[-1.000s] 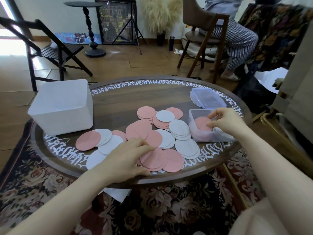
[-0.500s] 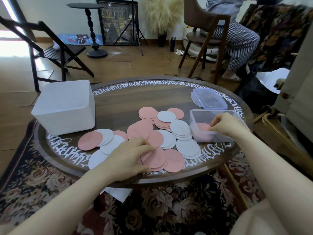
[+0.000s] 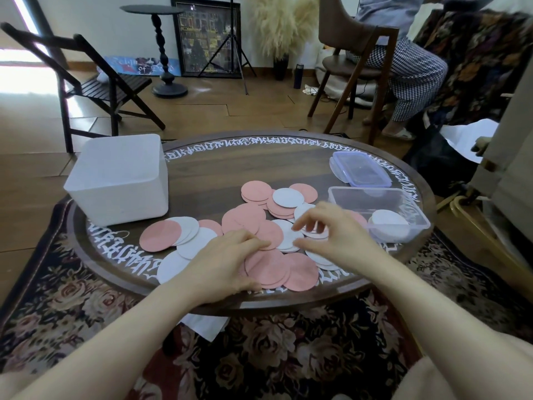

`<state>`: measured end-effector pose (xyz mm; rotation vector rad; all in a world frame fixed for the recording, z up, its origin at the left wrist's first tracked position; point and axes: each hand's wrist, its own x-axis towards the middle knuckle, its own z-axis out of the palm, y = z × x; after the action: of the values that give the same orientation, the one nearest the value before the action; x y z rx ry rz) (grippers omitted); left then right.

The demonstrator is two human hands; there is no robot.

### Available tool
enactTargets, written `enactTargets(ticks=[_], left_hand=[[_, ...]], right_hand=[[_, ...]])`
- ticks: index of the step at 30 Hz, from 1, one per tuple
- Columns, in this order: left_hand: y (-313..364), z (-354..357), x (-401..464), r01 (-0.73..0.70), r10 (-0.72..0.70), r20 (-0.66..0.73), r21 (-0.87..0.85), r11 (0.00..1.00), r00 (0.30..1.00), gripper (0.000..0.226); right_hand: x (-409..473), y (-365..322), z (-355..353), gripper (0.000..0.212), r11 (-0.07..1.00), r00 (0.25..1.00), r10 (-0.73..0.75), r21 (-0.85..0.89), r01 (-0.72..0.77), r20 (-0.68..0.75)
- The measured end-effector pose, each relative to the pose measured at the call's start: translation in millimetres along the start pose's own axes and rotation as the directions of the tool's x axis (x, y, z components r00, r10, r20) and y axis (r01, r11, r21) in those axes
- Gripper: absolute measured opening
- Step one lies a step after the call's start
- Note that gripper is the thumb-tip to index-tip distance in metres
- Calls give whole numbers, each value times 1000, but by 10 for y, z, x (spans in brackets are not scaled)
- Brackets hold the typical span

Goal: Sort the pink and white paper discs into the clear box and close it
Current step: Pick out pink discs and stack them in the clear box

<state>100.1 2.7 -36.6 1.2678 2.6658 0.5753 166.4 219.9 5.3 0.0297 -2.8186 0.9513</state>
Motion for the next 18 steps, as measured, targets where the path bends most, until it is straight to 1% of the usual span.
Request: enactTargets(ticks=[2,4,6,8,10,12,16,18], left_hand=[[-6,1,-6,40,-38,-22,66,997,999,83],[-10,-4,-18,92,-88,-34,136,986,995,88],[-4,-3,-22,121,-117,-33,165,979,993,86],[22,-6,-16,124,-121,-27,158,980,992,82],[38,-15,-10,137,-137,-11,142,980,991,84],[39,-24,-7,146,-148,4,130,981,989,89],[65,-33,-7,142,-144,8,115,983,990,83],[74,-39,-3,139,-142,13,121,983,990,83]], right_hand=[[-61,-32,156,24,999,991,42,-32,-38,130],[-97,-39,299,41,990,975,101,-119,-79,195],[-117,-68,403,56,975,965,151,-194,-110,214],[-125,-102,473,62,966,969,166,-227,-123,184],[-119,-129,503,62,968,969,182,-203,-147,165],[-100,-136,499,60,972,958,218,-133,-195,188],[-94,-126,494,53,957,943,271,51,-286,195],[-102,-116,498,50,950,937,289,60,-306,194]])
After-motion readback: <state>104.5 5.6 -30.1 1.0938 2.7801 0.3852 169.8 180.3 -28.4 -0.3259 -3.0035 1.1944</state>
